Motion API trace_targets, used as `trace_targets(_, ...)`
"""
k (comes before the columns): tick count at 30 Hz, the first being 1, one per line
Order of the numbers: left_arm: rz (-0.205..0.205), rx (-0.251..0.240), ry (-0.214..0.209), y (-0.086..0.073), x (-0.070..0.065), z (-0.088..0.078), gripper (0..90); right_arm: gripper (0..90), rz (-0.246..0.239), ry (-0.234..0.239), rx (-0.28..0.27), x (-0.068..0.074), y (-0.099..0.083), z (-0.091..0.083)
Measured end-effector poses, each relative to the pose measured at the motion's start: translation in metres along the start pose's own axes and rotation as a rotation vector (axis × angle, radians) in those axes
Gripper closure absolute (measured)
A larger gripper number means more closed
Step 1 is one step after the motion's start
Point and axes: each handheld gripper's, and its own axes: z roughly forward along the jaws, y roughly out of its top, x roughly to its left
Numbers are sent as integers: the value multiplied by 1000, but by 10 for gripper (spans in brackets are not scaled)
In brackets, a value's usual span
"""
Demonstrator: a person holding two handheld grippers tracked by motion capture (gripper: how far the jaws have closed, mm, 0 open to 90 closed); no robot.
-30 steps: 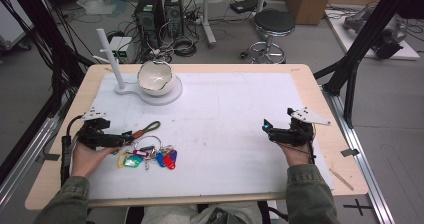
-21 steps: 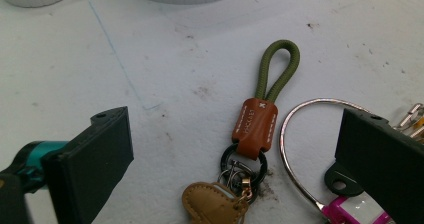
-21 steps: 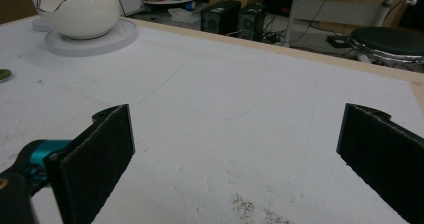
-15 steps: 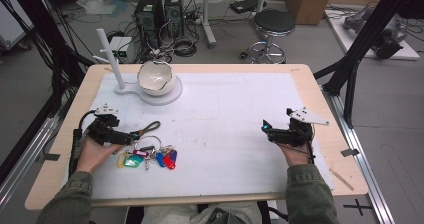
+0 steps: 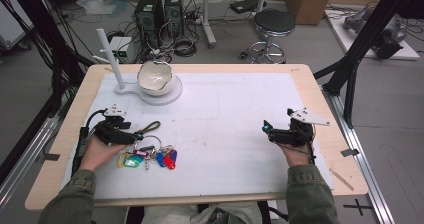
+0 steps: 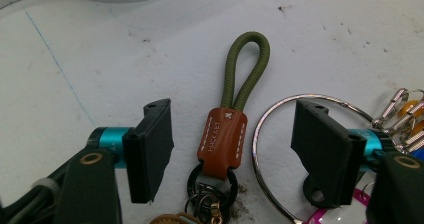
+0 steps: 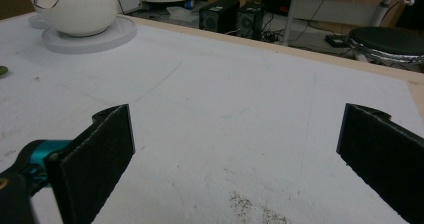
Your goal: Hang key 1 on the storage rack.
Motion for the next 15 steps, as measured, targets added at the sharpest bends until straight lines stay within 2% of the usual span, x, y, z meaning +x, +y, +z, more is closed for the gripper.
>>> trace_targets(1,7,20,7,-1,1,2,389,9,0,-1,0,0,0,0)
trace_targets(4,20,39,19,-1,0,4,412,9,0,0,0,0,0,0)
trace_targets(12,14,55,45,-2,0,6,534,9,-1,-2,0,1,0,-1)
trace_targets(15,21,69,42,-2,0,8,564,9,2,-2,2,1,0,-1)
